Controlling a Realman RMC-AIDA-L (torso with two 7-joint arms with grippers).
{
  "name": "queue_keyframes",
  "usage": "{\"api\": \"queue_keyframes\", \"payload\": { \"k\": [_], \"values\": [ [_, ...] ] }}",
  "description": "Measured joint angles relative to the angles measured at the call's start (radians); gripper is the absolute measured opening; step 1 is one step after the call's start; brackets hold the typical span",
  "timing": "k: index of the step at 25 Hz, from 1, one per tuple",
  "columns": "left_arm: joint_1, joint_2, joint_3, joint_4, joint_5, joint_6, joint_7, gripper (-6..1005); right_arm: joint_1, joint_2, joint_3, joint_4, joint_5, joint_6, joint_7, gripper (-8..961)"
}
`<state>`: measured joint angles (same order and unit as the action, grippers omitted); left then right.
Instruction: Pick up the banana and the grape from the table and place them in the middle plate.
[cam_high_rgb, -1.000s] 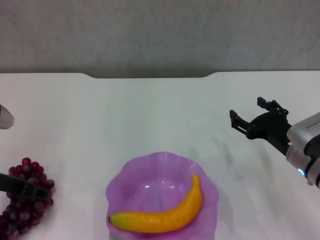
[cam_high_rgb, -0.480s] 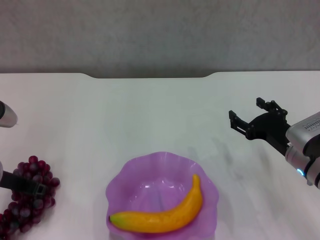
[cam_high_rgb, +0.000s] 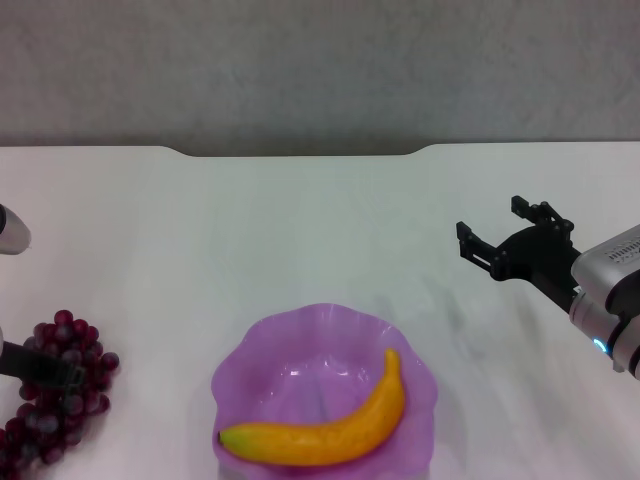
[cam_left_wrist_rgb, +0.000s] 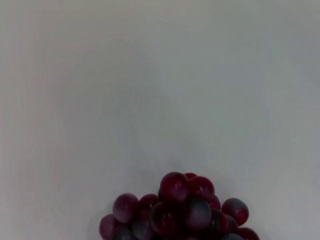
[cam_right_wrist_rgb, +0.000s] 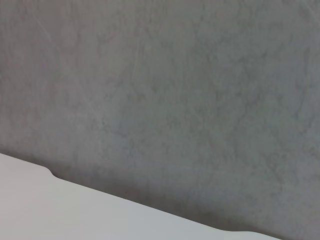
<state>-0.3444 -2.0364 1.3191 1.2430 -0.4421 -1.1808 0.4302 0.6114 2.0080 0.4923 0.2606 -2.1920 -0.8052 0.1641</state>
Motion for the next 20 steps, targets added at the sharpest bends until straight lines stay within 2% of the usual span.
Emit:
{"api": "queue_keyframes", "payload": {
  "k": [20],
  "values": [
    [0.037, -0.002, -0.001, 0.04, -0.003, 0.029, -0.005, 183, -0.001, 0.0, -0.001, 0.0, 0.0, -0.001, -0.001, 879]
  ]
}}
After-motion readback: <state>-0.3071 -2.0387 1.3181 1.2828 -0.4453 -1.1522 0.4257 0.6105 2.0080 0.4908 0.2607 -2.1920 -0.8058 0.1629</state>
